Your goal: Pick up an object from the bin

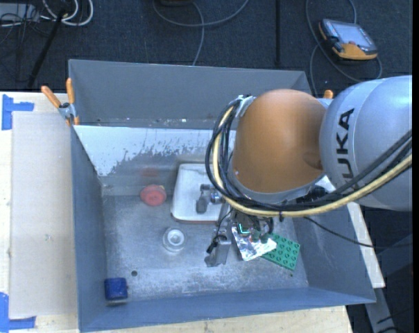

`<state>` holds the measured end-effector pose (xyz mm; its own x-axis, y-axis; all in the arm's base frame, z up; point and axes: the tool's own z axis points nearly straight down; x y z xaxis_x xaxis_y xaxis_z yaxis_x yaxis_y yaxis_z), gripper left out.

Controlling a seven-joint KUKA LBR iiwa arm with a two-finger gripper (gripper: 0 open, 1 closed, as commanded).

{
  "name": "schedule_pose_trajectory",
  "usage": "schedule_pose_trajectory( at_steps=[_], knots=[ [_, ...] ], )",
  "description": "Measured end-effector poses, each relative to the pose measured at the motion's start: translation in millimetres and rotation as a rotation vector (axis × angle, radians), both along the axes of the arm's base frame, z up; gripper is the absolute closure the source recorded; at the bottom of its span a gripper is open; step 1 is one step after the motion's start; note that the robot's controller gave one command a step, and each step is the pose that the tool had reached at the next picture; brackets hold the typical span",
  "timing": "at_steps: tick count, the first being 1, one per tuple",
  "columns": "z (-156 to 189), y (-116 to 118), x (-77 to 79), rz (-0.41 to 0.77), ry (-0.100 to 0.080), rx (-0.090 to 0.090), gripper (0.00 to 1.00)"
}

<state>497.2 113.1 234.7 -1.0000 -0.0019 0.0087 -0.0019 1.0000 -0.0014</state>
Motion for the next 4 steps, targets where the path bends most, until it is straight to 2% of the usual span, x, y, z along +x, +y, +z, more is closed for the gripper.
schedule_pose_trajectory(
  at_steps=[1,2,3,4],
  knots=[
    [-169.7,21.4,56.8,-0.015,-0.003,0.001,0.0],
    [-134.0,1.0,53.7,-0.09,-0.01,0.001,0.0],
    [-134.0,17.9,51.9,-0.07,-0.008,0.002,0.0],
    [-166.9,11.7,53.9,-0.065,-0.005,0.0,0.0]
  ],
)
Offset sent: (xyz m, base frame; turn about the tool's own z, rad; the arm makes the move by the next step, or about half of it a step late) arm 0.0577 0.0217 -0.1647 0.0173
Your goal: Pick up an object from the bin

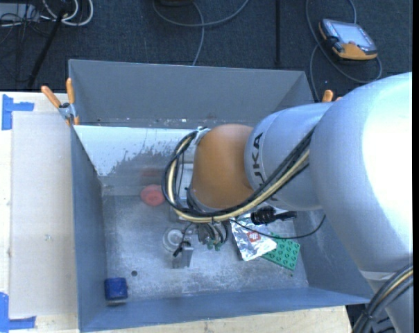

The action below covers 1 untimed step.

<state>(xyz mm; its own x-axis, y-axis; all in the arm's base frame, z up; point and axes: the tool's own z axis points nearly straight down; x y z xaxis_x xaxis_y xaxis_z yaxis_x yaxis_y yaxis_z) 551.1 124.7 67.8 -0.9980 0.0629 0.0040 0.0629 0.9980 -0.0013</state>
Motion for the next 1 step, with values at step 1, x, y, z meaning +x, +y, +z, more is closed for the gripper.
schedule_pose_trajectory(
  at_steps=[1],
  knots=[
    [0.0,0.2,0.1,-0.003,-0.003,0.002,0.0]
  ],
)
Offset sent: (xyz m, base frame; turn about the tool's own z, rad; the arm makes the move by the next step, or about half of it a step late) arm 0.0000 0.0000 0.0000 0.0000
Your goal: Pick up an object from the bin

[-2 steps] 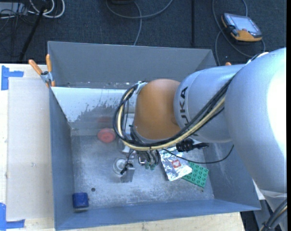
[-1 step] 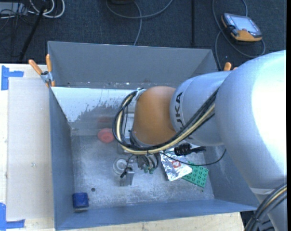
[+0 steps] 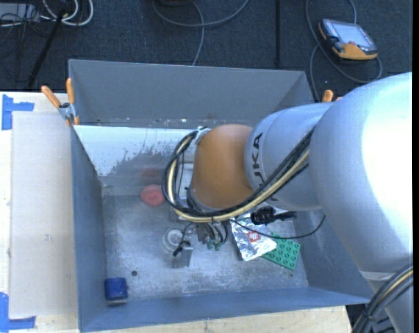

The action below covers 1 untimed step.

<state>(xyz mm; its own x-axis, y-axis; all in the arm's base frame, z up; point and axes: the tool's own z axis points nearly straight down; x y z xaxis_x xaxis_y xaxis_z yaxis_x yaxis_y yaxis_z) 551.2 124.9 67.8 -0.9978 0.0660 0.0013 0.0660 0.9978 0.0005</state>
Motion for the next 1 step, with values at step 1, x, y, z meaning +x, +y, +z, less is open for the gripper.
schedule_pose_trajectory(
  at_steps=[1],
  knots=[
    [0.5,-0.4,0.4,-0.002,-0.001,0.0,1.0]
  ],
)
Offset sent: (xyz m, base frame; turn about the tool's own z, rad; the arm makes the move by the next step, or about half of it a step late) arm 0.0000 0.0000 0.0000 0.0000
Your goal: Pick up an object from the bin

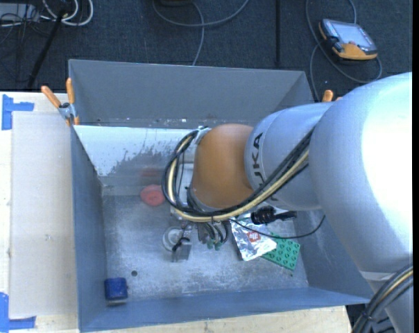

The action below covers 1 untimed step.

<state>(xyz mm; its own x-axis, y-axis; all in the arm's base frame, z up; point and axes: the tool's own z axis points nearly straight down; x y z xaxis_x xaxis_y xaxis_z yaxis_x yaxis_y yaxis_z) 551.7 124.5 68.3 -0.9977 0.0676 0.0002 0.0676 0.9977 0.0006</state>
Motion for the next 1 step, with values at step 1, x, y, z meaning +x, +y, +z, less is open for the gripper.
schedule_pose_trajectory(
  at_steps=[1],
  knots=[
    [14.8,-0.6,0.4,-0.003,0.0,0.0,1.0]
  ],
)
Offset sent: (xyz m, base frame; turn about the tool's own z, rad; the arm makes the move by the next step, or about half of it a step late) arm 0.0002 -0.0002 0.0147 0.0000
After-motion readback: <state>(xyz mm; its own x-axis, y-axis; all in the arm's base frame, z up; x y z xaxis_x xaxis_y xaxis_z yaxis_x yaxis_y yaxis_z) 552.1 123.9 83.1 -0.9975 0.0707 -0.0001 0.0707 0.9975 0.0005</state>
